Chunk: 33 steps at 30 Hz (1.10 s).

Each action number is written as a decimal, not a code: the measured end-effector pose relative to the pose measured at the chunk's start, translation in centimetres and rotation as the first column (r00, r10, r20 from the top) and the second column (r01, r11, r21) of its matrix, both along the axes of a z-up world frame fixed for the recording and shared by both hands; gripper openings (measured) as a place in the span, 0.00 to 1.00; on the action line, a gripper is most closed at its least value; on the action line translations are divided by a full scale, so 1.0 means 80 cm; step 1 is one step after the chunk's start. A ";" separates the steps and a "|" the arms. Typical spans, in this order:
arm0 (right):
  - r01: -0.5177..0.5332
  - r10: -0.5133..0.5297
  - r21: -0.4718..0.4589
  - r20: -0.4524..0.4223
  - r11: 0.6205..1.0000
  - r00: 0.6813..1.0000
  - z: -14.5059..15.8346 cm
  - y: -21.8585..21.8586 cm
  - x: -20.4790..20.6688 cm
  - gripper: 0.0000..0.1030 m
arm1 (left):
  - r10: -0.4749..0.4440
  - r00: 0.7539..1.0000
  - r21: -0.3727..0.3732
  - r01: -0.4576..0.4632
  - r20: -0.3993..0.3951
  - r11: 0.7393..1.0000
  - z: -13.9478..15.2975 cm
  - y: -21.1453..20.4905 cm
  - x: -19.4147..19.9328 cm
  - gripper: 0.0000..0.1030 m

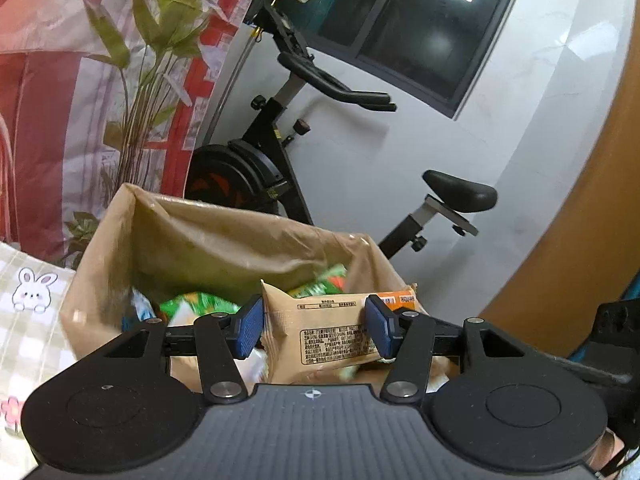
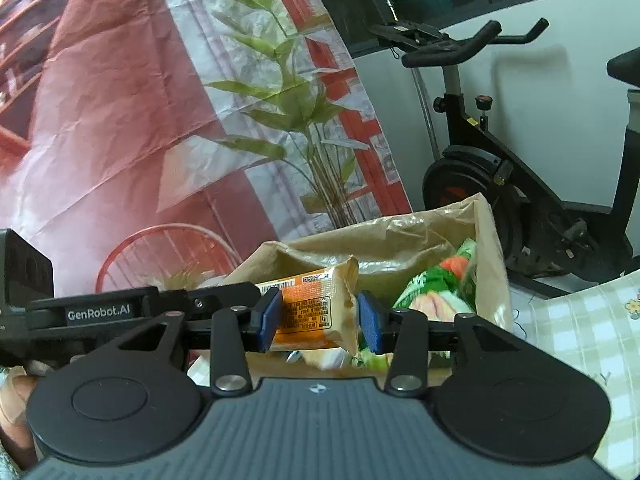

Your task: Organize snacks

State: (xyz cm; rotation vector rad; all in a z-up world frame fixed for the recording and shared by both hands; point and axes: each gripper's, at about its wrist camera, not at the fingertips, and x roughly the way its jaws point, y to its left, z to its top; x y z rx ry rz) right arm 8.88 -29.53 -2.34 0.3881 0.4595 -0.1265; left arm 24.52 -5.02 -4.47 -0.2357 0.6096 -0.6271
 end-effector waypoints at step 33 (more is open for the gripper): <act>0.057 -0.069 -0.265 -0.035 0.963 0.997 0.058 0.024 -0.014 0.91 | 0.159 0.943 0.260 -0.239 0.292 0.936 0.086 0.019 -0.073 0.87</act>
